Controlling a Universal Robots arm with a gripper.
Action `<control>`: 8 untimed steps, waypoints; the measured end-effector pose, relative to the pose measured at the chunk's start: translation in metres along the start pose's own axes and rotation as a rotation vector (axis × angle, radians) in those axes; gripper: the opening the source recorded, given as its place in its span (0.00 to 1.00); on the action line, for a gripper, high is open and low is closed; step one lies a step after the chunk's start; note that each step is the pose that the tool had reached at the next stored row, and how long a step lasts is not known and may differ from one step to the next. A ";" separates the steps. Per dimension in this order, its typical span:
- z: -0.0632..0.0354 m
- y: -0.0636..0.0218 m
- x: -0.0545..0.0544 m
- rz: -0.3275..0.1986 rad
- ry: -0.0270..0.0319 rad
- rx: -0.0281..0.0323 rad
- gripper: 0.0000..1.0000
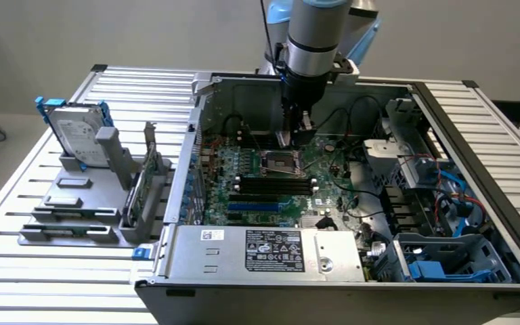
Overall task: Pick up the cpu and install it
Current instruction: 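Place the cpu into insertion slot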
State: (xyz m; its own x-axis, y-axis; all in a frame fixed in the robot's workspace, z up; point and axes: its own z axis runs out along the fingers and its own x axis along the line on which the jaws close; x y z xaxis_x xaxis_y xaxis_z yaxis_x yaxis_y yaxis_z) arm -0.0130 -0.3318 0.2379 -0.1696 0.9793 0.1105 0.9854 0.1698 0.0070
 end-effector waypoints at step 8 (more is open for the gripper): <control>0.0099 -0.0087 0.000 0.038 0.0018 0.0080 0.55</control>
State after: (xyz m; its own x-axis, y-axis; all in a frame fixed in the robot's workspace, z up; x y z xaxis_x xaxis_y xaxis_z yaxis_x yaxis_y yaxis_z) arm -0.0216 -0.3324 0.2280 -0.1317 0.9849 0.1123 0.9911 0.1332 -0.0051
